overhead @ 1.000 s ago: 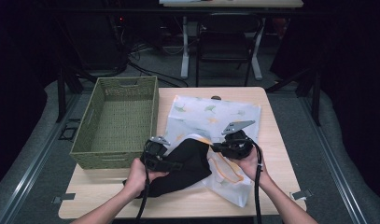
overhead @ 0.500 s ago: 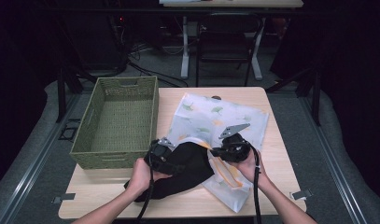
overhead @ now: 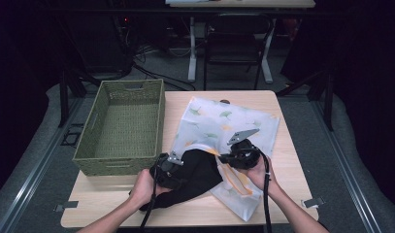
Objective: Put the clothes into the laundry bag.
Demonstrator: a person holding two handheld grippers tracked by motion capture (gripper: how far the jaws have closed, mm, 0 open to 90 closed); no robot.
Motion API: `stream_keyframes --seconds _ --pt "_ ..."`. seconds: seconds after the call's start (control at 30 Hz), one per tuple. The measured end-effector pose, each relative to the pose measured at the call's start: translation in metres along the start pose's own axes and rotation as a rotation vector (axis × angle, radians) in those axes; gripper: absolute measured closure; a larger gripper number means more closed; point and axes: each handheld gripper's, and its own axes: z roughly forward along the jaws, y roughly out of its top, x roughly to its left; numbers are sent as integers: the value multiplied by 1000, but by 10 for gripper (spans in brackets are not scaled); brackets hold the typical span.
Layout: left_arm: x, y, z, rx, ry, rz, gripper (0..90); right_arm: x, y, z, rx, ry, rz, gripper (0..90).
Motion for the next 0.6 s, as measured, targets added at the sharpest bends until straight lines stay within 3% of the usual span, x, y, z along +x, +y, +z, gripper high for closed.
stream_keyframes --seconds 0.13,0.33,0.6 --pt "-1 0 -3 -13 -25 -3 635 1 0 0 -1 -1 -5 889" --pt "1 1 -13 -57 -59 -29 649 1 1 -2 -7 -1 -10 889" --pt "-5 14 -26 -123 -59 -23 649 4 6 -9 -45 -1 -11 889"
